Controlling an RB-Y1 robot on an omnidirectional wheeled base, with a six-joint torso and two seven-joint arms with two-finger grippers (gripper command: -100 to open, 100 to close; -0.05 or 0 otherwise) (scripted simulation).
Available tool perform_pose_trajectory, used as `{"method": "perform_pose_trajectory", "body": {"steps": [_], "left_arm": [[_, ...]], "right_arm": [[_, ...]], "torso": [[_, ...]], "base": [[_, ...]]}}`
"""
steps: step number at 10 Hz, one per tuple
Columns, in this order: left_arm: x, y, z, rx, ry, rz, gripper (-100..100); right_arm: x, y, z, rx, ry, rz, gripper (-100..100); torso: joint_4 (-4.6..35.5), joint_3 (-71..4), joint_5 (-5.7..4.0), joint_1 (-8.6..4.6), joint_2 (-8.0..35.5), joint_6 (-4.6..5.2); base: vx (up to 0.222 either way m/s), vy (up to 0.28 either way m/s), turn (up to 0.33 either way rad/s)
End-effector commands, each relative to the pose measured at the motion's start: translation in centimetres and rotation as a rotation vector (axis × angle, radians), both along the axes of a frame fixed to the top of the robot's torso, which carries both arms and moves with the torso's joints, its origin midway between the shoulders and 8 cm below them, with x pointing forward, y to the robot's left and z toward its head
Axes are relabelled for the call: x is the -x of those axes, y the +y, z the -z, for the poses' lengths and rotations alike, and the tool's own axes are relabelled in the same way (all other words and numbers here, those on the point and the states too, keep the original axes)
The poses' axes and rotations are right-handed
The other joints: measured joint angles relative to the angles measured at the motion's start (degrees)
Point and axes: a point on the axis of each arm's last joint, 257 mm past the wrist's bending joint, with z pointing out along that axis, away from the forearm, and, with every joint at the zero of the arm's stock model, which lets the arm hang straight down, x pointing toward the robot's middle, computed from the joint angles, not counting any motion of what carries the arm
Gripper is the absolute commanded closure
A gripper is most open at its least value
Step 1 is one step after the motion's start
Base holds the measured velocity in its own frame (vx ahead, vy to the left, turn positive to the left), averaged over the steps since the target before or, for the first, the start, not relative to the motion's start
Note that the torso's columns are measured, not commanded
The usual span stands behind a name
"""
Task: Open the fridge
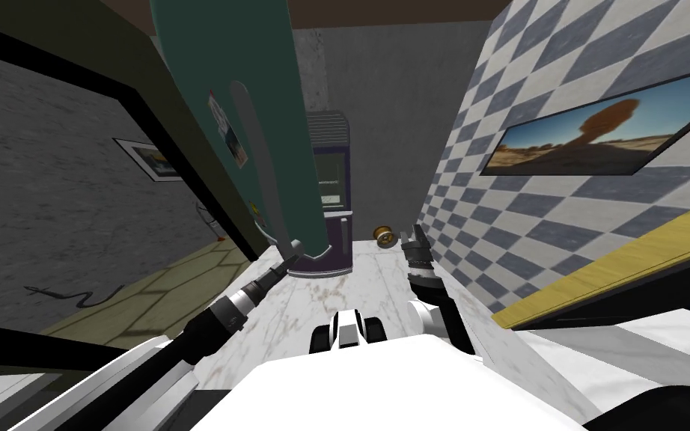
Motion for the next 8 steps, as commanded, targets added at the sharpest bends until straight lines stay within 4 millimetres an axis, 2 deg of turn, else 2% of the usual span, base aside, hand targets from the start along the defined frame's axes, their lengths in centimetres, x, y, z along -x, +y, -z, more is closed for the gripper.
{"method": "perform_pose_trajectory", "body": {"steps": [1, 2, 5, 7, 8], "left_arm": [[-0.1, 0.0, -1.2, -0.006, -0.035, 0.011, 100], [0.2, -0.6, -1.3, -0.005, -0.037, 0.038, 100], [1.0, -1.7, -1.4, -0.002, -0.039, 0.09, 100], [1.3, -2.3, -1.5, 0.0, -0.039, 0.116, 100], [1.6, -1.9, -0.3, 0.0, -0.002, 0.1, 100]], "right_arm": [[0.0, 0.0, 0.0, 0.0, 0.0, 0.0, 0], [0.0, 0.0, 0.0, 0.0, 0.0, 0.0, 0], [0.0, 0.0, 0.0, 0.0, 0.0, 0.0, 0], [0.0, 0.0, 0.0, 0.0, 0.0, 0.0, 0], [0.0, 0.0, 0.0, 0.0, 0.0, 0.0, 0]], "torso": [[-0.05, -0.01, 0.03, -0.1, -0.08, -0.05], [-0.05, -0.27, -0.16, -0.48, -0.36, -0.07], [0.07, -0.05, -0.02, 0.01, -0.04, -0.01], [0.06, -0.04, -0.08, -0.26, 0.01, -0.03], [0.02, -0.01, -0.11, -0.4, 0.05, -0.02]], "base": [[-0.051, 0.098, 0.025], [-0.044, 0.136, 0.023], [-0.137, 0.225, -0.102], [-0.154, 0.23, -0.096], [-0.073, 0.115, -0.015]]}}
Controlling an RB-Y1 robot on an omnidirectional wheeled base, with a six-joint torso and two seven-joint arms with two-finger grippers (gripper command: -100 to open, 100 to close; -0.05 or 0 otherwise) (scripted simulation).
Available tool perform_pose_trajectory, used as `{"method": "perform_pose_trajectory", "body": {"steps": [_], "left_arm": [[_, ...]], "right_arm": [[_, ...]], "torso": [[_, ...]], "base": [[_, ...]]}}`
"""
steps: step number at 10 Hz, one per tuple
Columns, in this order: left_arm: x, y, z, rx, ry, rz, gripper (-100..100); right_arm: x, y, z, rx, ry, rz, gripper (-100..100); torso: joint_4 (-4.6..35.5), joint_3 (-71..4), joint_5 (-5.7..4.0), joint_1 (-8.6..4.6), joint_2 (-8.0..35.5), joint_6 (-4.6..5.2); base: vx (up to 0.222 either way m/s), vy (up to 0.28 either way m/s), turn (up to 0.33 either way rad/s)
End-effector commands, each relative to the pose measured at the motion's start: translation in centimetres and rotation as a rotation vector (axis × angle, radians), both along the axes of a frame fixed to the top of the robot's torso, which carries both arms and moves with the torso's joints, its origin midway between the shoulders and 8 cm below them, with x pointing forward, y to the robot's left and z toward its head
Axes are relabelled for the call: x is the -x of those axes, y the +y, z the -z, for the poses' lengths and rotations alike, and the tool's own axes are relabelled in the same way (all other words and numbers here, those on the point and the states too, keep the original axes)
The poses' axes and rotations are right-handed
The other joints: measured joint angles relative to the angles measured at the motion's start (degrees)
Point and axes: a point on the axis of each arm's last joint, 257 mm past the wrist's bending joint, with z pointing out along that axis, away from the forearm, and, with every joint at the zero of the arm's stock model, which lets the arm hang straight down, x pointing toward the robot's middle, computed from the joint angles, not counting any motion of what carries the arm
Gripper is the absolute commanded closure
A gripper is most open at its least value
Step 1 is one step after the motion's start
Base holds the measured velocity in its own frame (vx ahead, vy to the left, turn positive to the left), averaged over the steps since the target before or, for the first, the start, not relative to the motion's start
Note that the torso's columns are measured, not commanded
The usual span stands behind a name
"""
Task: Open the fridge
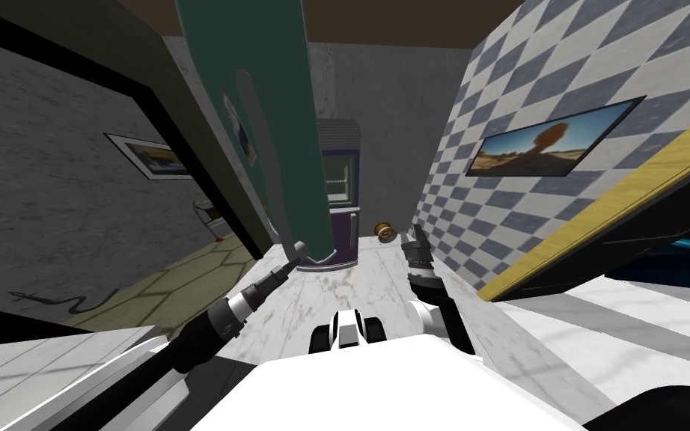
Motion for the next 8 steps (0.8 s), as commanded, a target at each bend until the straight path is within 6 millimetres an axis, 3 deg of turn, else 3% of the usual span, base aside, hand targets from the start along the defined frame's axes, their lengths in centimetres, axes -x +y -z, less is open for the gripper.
{"method": "perform_pose_trajectory", "body": {"steps": [1, 4, 8], "left_arm": [[0.6, -0.6, 0.0, -0.001, -0.002, 0.034, 100], [1.6, -1.7, -0.2, -0.004, -0.01, 0.093, 100], [2.6, -2.7, -0.5, -0.003, -0.017, 0.151, 100]], "right_arm": [[0.0, 0.0, 0.0, 0.0, 0.0, 0.0, 0], [0.0, 0.0, 0.0, 0.0, 0.0, 0.0, 0], [0.0, 0.0, 0.0, 0.0, 0.0, 0.0, 0]], "torso": [[-0.25, -0.03, -0.01, -0.57, -0.22, 0.08], [-0.21, 0.13, 0.25, 0.23, 0.01, 0.05], [-0.27, -0.37, 0.05, -0.1, -0.65, 0.13]], "base": [[-0.036, 0.154, -0.068], [-0.092, 0.263, -0.091], [-0.06, 0.227, -0.055]]}}
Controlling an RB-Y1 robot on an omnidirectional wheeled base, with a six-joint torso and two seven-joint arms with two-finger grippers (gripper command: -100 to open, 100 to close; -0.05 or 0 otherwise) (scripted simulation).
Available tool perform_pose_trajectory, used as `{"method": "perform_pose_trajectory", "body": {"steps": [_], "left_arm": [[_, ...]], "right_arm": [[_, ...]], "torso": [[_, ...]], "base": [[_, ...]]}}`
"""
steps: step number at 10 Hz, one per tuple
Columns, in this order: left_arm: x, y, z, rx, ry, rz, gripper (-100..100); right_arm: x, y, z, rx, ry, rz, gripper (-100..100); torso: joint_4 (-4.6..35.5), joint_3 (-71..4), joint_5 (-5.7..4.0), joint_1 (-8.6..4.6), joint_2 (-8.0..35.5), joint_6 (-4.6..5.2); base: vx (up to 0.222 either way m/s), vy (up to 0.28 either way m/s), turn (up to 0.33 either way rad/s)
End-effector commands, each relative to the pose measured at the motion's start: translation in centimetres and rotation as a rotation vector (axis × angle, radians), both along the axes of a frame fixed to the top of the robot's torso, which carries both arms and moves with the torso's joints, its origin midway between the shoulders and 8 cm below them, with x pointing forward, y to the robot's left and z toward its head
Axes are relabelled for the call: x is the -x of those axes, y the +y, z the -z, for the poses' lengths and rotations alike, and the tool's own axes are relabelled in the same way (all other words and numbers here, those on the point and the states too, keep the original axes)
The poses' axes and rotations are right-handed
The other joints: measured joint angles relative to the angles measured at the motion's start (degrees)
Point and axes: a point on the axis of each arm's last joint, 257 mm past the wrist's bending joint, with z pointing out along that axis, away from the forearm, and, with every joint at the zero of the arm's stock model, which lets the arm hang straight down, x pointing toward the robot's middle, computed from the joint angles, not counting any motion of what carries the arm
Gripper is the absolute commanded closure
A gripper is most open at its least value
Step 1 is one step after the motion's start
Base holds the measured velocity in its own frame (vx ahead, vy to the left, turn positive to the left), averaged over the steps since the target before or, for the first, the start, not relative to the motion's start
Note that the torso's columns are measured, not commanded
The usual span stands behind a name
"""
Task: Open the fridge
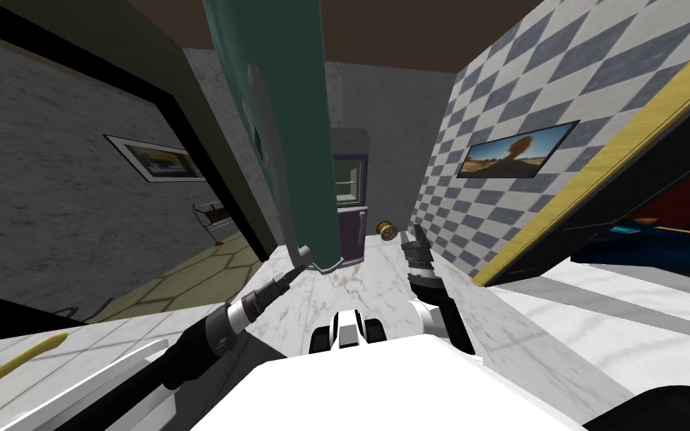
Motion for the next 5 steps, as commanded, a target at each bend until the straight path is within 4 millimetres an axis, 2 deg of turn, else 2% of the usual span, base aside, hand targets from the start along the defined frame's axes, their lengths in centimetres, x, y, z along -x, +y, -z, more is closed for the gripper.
{"method": "perform_pose_trajectory", "body": {"steps": [1, 5], "left_arm": [[0.1, -0.3, -1.0, -0.003, -0.034, 0.03, 100], [1.2, -1.3, -1.3, 0.001, -0.039, 0.088, 100]], "right_arm": [[0.0, 0.0, 0.0, 0.0, 0.0, 0.0, 0], [0.0, 0.0, 0.0, 0.0, 0.0, 0.0, 0]], "torso": [[0.0, -0.02, -0.02, 0.0, 0.01, 0.04], [0.12, 0.09, -0.01, 0.18, 0.24, -0.01]], "base": [[-0.076, 0.189, -0.042], [-0.067, 0.219, -0.061]]}}
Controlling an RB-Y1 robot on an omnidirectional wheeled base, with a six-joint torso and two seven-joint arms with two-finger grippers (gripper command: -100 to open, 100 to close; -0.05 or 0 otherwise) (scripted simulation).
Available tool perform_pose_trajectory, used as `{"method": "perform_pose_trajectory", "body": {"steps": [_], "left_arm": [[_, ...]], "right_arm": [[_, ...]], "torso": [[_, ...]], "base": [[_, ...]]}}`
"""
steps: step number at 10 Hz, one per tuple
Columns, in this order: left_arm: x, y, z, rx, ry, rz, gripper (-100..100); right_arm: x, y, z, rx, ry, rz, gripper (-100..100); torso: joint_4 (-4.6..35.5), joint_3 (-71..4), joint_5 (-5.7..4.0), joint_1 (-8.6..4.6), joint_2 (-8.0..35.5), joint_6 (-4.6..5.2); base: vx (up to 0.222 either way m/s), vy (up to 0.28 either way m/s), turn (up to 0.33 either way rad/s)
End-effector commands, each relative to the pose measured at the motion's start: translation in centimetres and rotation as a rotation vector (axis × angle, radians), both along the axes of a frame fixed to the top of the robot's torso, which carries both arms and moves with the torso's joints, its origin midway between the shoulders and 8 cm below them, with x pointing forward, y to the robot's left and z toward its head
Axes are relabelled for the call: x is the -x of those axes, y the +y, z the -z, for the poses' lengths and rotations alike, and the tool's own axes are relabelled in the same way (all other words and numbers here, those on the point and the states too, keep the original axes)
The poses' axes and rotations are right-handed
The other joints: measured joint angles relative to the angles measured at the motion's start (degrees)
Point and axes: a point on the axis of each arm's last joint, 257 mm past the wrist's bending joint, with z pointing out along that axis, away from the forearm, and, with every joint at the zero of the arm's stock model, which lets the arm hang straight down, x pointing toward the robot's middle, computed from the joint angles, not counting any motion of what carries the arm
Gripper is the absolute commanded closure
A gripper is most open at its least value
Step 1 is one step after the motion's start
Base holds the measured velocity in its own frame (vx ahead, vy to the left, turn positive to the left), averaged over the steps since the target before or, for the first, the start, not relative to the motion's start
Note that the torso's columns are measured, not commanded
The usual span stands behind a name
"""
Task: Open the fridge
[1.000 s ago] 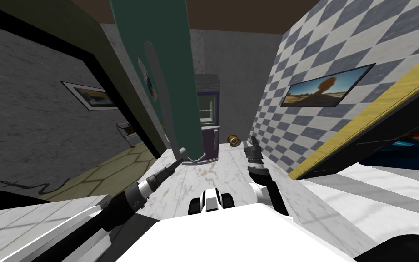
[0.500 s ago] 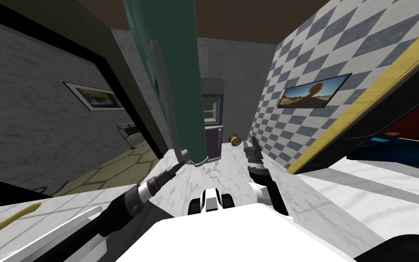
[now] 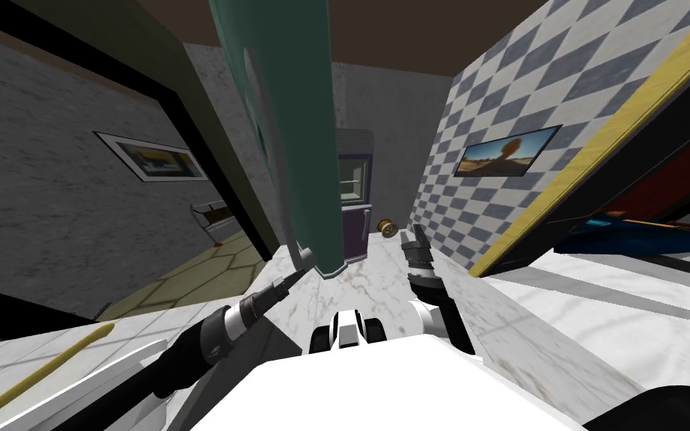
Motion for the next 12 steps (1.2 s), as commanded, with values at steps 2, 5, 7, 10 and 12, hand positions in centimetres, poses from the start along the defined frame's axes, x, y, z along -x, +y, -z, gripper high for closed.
{"method": "perform_pose_trajectory", "body": {"steps": [2, 5, 7, 10, 12], "left_arm": [[0.6, -0.6, -0.6, -0.003, -0.002, 0.047, -100], [1.2, -1.4, -2.3, -0.007, -0.006, 0.111, -100], [1.4, -1.8, -2.9, -0.006, -0.006, 0.134, -100], [1.9, -2.7, -4.0, -0.003, -0.005, 0.182, -100], [2.2, -3.2, -4.5, 0.0, -0.004, 0.207, -100]], "right_arm": [[0.0, 0.0, 0.0, 0.0, 0.0, 0.0, 0], [0.0, 0.0, 0.0, -0.001, 0.0, 0.0, 0], [0.0, 0.0, 0.0, -0.001, 0.0, 0.0, 0], [0.0, 0.0, 0.0, 0.0, 0.0, 0.0, 0], [0.0, 0.0, 0.0, 0.0, 0.0, 0.0, 0]], "torso": [[0.0, -0.12, -0.08, -0.36, -0.13, 0.01], [-0.2, 0.43, -0.02, -0.7, 0.41, 0.03], [0.04, 0.33, -0.11, -0.5, 0.51, 0.02], [0.35, 0.21, -0.35, -0.67, 0.66, -0.09], [0.64, 0.11, -0.59, -0.95, 0.82, -0.11]], "base": [[-0.012, 0.104, 0.1], [0.049, -0.02, 0.216], [0.023, -0.028, 0.115], [0.028, -0.016, 0.152], [0.046, -0.014, 0.166]]}}
